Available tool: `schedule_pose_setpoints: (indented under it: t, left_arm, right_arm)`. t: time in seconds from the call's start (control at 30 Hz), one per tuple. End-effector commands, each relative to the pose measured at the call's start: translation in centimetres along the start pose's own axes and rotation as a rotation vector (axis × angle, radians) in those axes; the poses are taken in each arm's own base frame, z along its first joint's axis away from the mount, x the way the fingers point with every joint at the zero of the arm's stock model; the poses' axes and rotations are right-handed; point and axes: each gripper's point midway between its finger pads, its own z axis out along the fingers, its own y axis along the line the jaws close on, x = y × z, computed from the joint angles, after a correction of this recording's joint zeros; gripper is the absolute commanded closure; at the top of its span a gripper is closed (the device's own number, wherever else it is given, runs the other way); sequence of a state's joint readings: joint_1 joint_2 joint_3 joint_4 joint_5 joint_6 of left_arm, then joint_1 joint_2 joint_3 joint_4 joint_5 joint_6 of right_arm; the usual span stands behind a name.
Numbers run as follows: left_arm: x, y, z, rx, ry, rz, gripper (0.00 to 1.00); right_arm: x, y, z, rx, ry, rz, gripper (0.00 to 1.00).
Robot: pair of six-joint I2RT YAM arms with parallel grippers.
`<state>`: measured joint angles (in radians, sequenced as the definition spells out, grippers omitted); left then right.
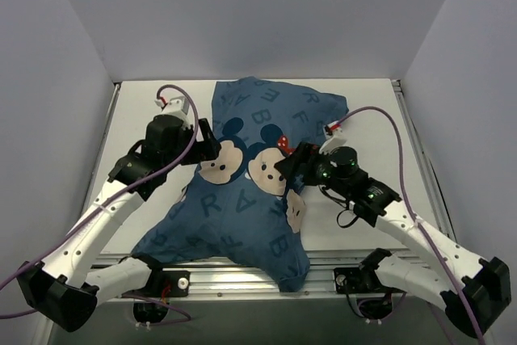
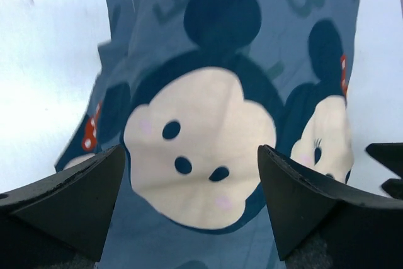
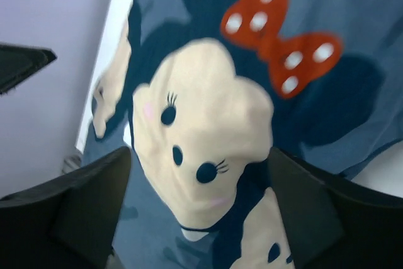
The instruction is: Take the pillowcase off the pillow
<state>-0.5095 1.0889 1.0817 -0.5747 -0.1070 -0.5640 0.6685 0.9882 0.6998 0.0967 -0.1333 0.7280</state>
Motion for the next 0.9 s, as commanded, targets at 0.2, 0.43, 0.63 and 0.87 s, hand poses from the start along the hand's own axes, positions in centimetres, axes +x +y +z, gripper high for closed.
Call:
schedule_pose_setpoints:
  t: [0.2,0.43,0.63,0.87]
  left_arm:
    - [-6.1,-3.1,6.1,0.008,-0.031,0.152,0.06]
    - [-2.0,-1.5,12.2,-0.014,0.14,0.11,0.0]
    - [3.6,0.2,13.8,-0.017,0.246,-0.005,0.27]
    - [9.3,0.5,15.0,0.047,0.334,-0.149,0.63]
  right_arm:
    - [-7.0,-8.8,1.4,0.135,-0.22,0.215,0.0]
    - [-5.2,-10.8,6.4,0.021,-0.142,0.254,0.0]
    - [-2.7,-8.4,9.9,-0.205,-0.008,0.22,0.07]
    - [-8.3,-3.1,10.9,-0.357,-0.018,0.053,1.0]
